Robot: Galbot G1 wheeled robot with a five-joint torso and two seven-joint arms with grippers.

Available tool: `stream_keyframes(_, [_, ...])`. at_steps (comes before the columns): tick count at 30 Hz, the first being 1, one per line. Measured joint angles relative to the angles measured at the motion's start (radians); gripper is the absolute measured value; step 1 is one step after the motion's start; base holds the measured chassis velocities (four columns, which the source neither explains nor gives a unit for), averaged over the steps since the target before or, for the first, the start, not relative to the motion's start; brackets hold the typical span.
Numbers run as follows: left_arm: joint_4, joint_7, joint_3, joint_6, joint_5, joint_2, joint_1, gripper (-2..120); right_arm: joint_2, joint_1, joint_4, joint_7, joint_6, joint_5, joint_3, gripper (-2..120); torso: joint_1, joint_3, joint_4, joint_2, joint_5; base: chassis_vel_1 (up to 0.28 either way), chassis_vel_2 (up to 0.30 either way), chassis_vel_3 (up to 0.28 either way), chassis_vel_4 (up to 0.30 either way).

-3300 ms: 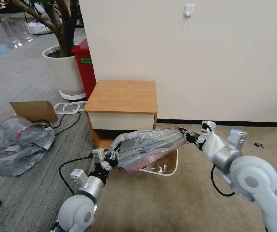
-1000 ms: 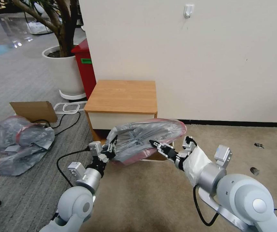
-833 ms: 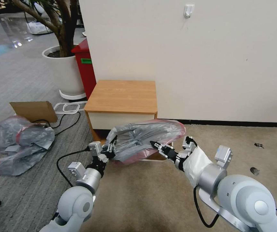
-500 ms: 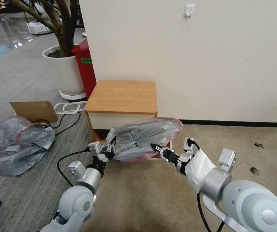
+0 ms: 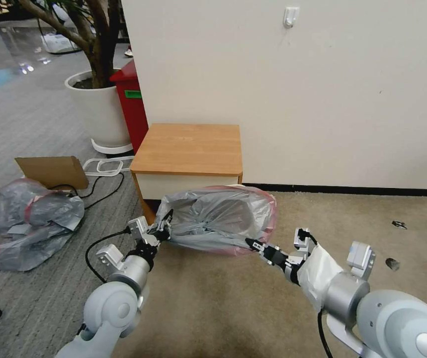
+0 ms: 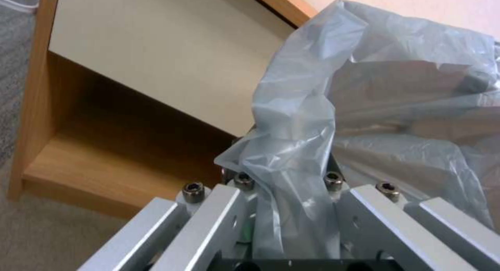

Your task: Pick up the garbage bag from the table and place it over the trash can.

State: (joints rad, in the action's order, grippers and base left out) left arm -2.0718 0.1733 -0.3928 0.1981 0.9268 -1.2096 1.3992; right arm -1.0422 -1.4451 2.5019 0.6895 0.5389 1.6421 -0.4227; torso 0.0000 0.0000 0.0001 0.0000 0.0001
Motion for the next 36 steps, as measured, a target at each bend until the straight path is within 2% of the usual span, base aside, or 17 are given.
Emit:
stream_keyframes(3, [0.000, 0.000, 0.001, 0.000, 0.000, 0.000, 0.001, 7, -0.006, 0.000, 0.000, 0.001, 0.017, -0.004, -0.002, 0, 0.000, 0.000, 0.0000, 0.000, -0.0001, 0.000, 0.000, 0.000, 0.000])
stream_keyframes(6, [0.006, 0.004, 0.003, 0.001, -0.002, -0.001, -0.007, 7, -0.023, -0.020, 0.000, 0.001, 0.052, -0.005, -0.010, 14, 0.000, 0.000, 0.0000, 0.000, -0.0001, 0.000, 0.000, 0.000, 0.000])
stream_keyframes(7, [0.006, 0.004, 0.003, 0.001, -0.002, -0.001, -0.007, 7, -0.023, -0.020, 0.000, 0.001, 0.052, -0.005, -0.010, 14, 0.000, 0.000, 0.0000, 0.000, -0.0001, 0.000, 0.000, 0.000, 0.000])
stream_keyframes(10, [0.024, 0.023, 0.010, 0.002, -0.019, -0.005, -0.020, 7, -0.040, -0.058, 0.000, -0.007, 0.064, -0.026, -0.025, 27, 0.000, 0.000, -0.0001, 0.000, -0.0001, 0.000, 0.000, 0.000, 0.000])
stream_keyframes(11, [0.024, 0.023, 0.010, 0.002, -0.019, -0.005, -0.020, 7, -0.040, -0.058, 0.000, -0.007, 0.064, -0.026, -0.025, 27, 0.000, 0.000, -0.0001, 0.000, -0.0001, 0.000, 0.000, 0.000, 0.000])
stream_keyframes(12, [0.034, 0.033, 0.013, 0.002, -0.027, -0.007, -0.027, 7, -0.046, -0.079, 0.000, -0.024, 0.063, -0.068, -0.028, 34, 0.000, 0.000, -0.0001, 0.000, -0.0001, 0.000, 0.000, 0.000, 0.000])
stream_keyframes(14, [0.041, 0.041, 0.014, 0.002, -0.030, -0.010, -0.032, 7, -0.051, -0.096, -0.001, -0.047, 0.059, -0.109, -0.031, 37, 0.000, 0.000, 0.0000, 0.000, -0.0001, 0.000, 0.000, 0.000, 0.000])
stream_keyframes(16, [0.052, 0.069, 0.017, 0.002, -0.032, -0.016, -0.044, 7, -0.074, -0.140, -0.001, -0.110, 0.038, -0.209, -0.038, 48, 0.000, 0.000, -0.0001, 0.000, -0.0001, 0.000, 0.000, 0.000, 0.000])
stream_keyframes(18, [0.055, 0.082, 0.017, 0.004, -0.032, -0.017, -0.047, 7, -0.086, -0.154, -0.001, -0.139, 0.023, -0.240, -0.041, 52, 0.000, 0.000, -0.0002, 0.000, -0.0002, 0.000, 0.000, 0.000, 0.000])
stream_keyframes(21, [0.061, 0.119, 0.018, 0.019, -0.028, -0.017, -0.053, 7, -0.130, -0.194, -0.001, -0.279, -0.041, -0.389, -0.046, 65, 0.000, 0.000, -0.0002, 0.000, -0.0002, 0.000, 0.000, 0.000, 0.000])
stream_keyframes(22, [0.061, 0.124, 0.018, 0.022, -0.024, -0.016, -0.053, 7, -0.138, -0.198, -0.001, -0.313, -0.062, -0.430, -0.045, 70, 0.000, 0.000, -0.0002, 0.000, -0.0002, 0.000, 0.000, 0.000, 0.000])
stream_keyframes(23, [0.061, 0.124, 0.018, 0.022, -0.024, -0.016, -0.053, 7, -0.138, -0.198, -0.001, -0.313, -0.062, -0.430, -0.045, 70, 0.000, 0.000, -0.0002, 0.000, -0.0002, 0.000, 0.000, 0.000, 0.000])
stream_keyframes(25, [0.059, 0.140, 0.017, 0.032, 0.007, -0.014, -0.049, 7, -0.162, -0.186, -0.005, -0.454, -0.138, -0.557, -0.044, 81, 0.000, 0.000, -0.0002, 0.000, -0.0003, 0.000, 0.000, 0.000, 0.000])
stream_keyframes(26, [0.059, 0.140, 0.017, 0.032, 0.007, -0.014, -0.049, 7, -0.162, -0.186, -0.005, -0.454, -0.138, -0.557, -0.044, 81, 0.000, 0.000, -0.0002, 0.000, -0.0003, 0.000, 0.000, 0.000, 0.000])
stream_keyframes(28, [0.056, 0.145, 0.017, 0.036, 0.022, -0.014, -0.042, 7, -0.181, -0.143, -0.046, -0.522, -0.219, -0.643, -0.034, 92, 0.000, 0.000, -0.0001, 0.000, -0.0003, 0.000, 0.000, 0.000, 0.000])
stream_keyframes(30, [0.053, 0.146, 0.020, 0.037, 0.031, -0.015, -0.037, 7, -0.206, -0.104, -0.095, -0.547, -0.265, -0.695, -0.021, 98, 0.000, 0.000, 0.0002, 0.000, 0.0000, 0.000, 0.000, 0.000, 0.000])
stream_keyframes(36, [0.051, 0.147, 0.028, 0.037, 0.037, -0.019, -0.038, 7, -0.265, -0.083, -0.184, -0.549, -0.334, -0.765, 0.016, 100, 0.000, 0.000, -0.0001, 0.000, 0.0000, 0.000, 0.000, 0.000, 0.000])
